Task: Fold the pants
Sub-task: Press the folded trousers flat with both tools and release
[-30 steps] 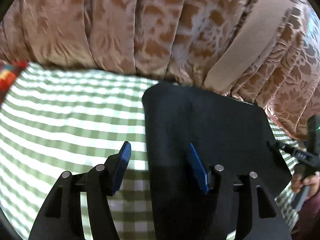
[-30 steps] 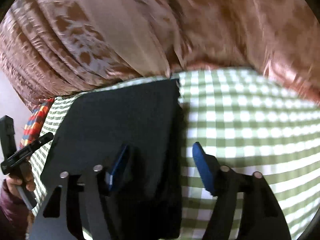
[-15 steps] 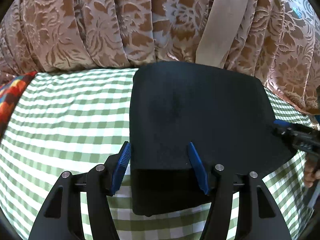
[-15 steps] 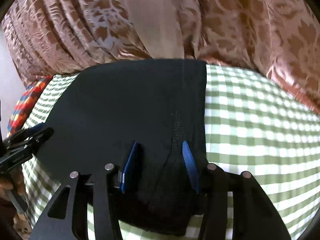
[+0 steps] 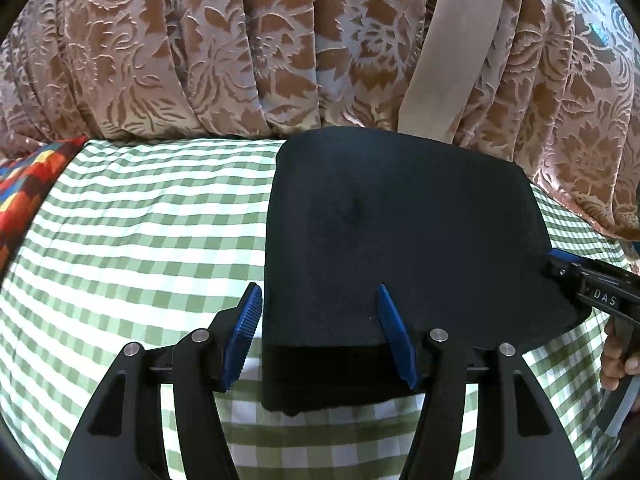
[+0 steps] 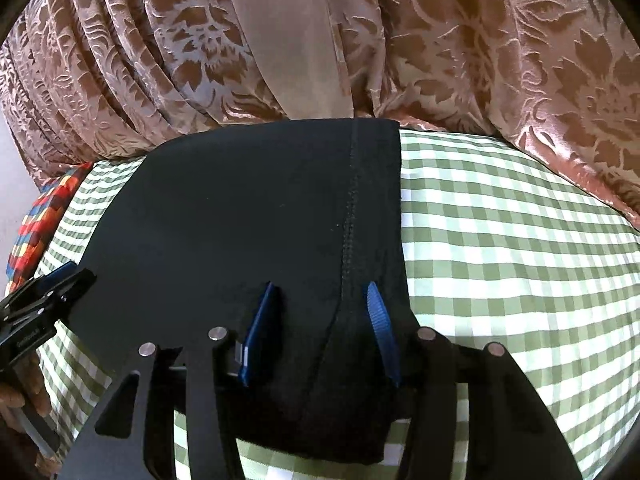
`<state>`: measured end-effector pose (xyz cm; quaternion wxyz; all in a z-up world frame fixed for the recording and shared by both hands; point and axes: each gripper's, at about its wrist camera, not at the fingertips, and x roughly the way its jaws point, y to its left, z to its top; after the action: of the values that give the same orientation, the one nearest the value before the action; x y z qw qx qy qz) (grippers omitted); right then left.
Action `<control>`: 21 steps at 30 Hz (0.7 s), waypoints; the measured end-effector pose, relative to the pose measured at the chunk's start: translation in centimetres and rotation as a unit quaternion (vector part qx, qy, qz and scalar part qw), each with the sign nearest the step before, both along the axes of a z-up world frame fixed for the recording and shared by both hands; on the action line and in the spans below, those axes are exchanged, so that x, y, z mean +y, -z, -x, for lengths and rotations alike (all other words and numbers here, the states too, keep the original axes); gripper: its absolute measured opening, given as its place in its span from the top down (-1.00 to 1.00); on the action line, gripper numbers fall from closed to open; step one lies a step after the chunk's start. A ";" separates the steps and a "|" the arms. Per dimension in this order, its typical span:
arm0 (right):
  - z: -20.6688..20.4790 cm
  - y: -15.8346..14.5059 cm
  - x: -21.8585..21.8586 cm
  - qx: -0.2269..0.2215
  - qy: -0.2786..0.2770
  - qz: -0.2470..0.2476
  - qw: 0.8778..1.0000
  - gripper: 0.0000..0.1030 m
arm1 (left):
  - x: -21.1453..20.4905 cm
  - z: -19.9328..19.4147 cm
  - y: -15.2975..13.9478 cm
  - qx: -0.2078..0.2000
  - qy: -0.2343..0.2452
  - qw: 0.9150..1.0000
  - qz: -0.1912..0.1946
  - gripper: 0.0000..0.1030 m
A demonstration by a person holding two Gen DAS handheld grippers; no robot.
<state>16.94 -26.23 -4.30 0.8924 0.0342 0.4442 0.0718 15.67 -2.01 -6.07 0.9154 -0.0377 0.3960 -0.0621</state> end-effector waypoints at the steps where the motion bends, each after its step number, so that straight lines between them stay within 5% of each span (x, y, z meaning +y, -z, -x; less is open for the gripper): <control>1: 0.2 -0.1 0.0 0.000 0.005 0.002 1.000 -0.03 | 0.1 0.2 -0.1 -0.001 0.000 1.000 0.000 -0.14; 2: 0.5 -0.2 -0.1 0.003 0.011 0.001 1.000 -0.18 | 0.1 0.4 -0.3 -0.002 0.000 1.000 0.002 -0.14; 10: 2.8 -0.6 -1.2 0.009 0.028 -0.032 0.999 -0.20 | 0.4 2.8 -1.2 -0.011 0.004 1.000 0.000 -0.14; 13: 3.6 -0.9 -1.5 0.014 0.024 -0.048 0.998 0.04 | 0.5 3.7 -1.4 -0.013 0.002 1.000 0.009 -0.14; 16: 3.8 -0.9 -2.4 0.025 0.033 -0.082 0.996 0.04 | 1.0 4.5 -1.3 -0.006 -0.001 1.000 0.027 -0.14; 20: 4.0 -0.7 -3.8 0.037 0.048 -0.133 0.989 0.04 | 2.9 5.6 -0.8 0.015 -0.014 0.995 0.101 -0.24; 21: 4.1 -0.7 -3.9 0.037 0.046 -0.132 0.989 0.23 | 3.4 5.8 -0.6 0.020 -0.016 0.992 0.122 -0.24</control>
<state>12.81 -30.08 -3.61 0.8654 0.1750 0.4615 0.0871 9.86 1.41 -5.43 0.8966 -0.1565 0.4035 -0.0942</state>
